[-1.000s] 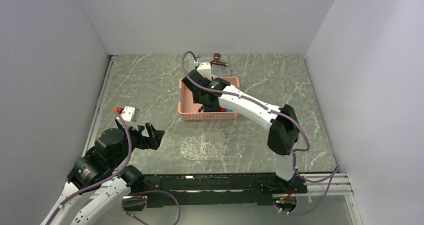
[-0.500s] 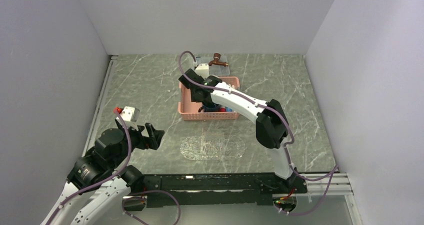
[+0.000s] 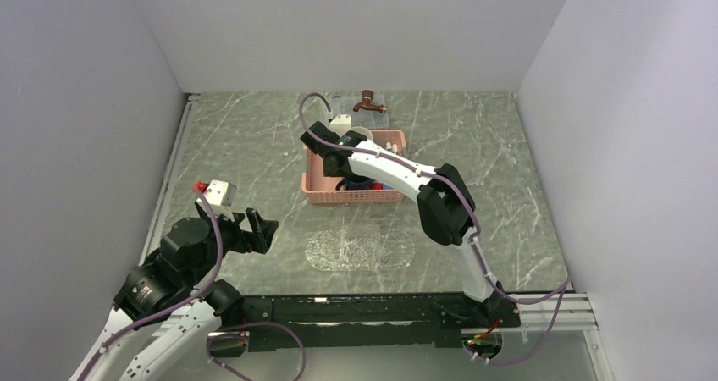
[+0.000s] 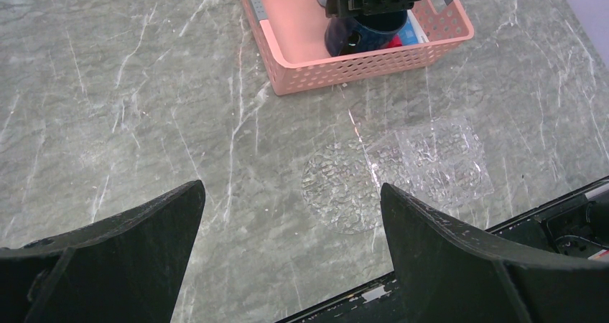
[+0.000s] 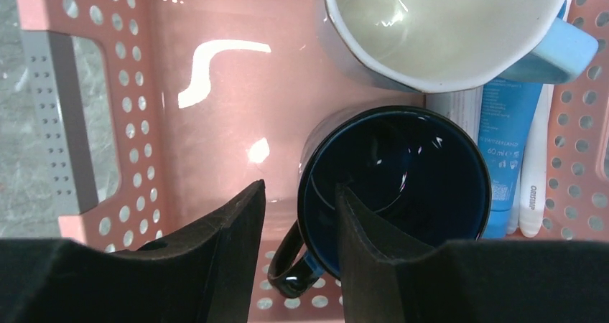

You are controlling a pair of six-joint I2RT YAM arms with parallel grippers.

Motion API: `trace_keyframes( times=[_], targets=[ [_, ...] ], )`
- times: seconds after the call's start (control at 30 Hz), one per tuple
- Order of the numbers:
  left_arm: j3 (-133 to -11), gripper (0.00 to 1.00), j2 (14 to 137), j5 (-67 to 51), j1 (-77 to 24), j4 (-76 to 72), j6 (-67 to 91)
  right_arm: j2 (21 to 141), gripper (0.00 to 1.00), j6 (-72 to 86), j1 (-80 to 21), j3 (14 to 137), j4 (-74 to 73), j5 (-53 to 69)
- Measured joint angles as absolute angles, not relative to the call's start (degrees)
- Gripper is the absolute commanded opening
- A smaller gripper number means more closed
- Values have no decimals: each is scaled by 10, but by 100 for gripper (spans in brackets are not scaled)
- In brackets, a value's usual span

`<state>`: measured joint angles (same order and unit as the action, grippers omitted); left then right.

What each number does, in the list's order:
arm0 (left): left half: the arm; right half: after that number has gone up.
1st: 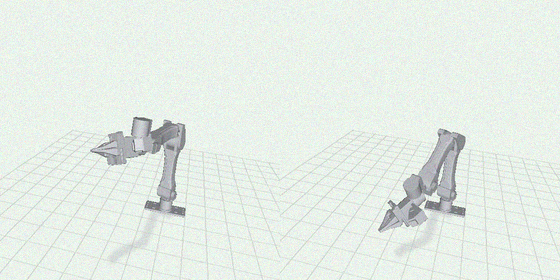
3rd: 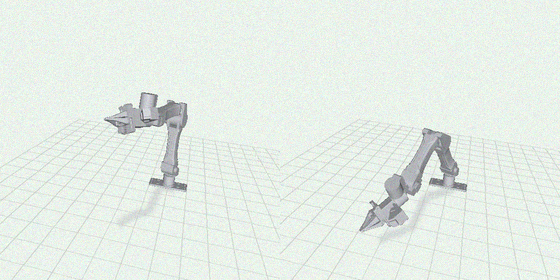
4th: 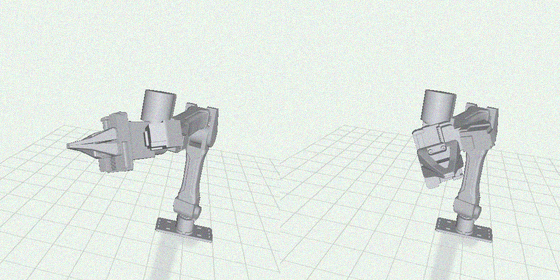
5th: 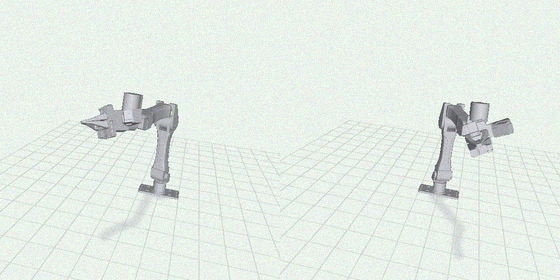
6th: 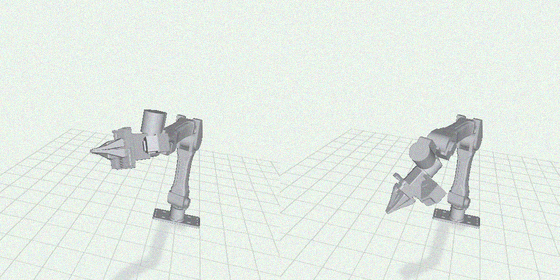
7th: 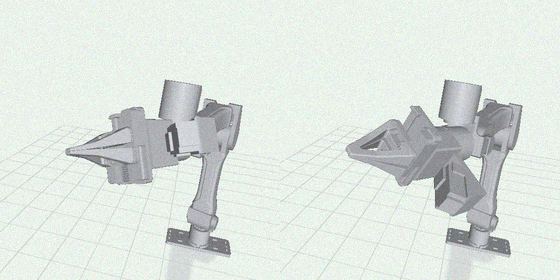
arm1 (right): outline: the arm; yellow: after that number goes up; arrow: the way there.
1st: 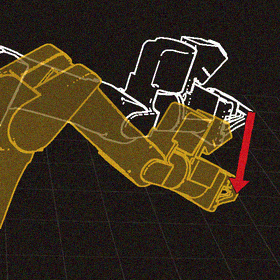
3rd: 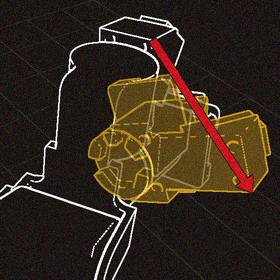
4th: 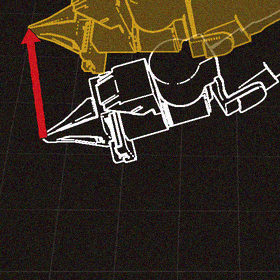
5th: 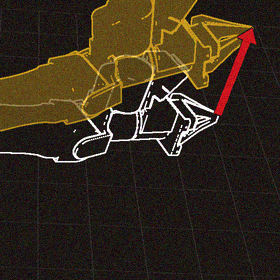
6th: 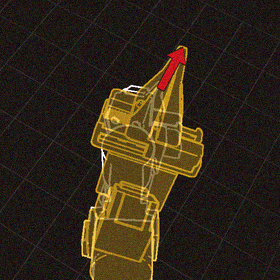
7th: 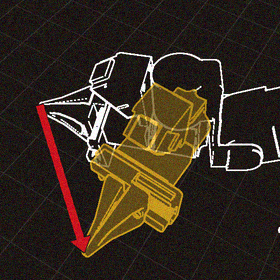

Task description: Prepare toiletry sets of a toothbrush and toothpaste on the tray

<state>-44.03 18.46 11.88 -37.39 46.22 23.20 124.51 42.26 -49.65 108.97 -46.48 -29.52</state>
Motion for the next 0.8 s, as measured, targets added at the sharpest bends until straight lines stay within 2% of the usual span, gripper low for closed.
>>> trace_keyframes(
  times=[0.37, 0.67, 0.8],
  targets=[
    [-440, 99, 185, 119, -374, 462, 232, 1258, 26, 422, -486, 1107, -464, -292],
    [-440, 99, 185, 119, -374, 462, 232, 1269, 24, 420, -484, 1117, -465, -282],
    [-440, 99, 185, 119, -373, 462, 232, 1276, 15, 420, -484, 1118, -466, -282]
  ],
)
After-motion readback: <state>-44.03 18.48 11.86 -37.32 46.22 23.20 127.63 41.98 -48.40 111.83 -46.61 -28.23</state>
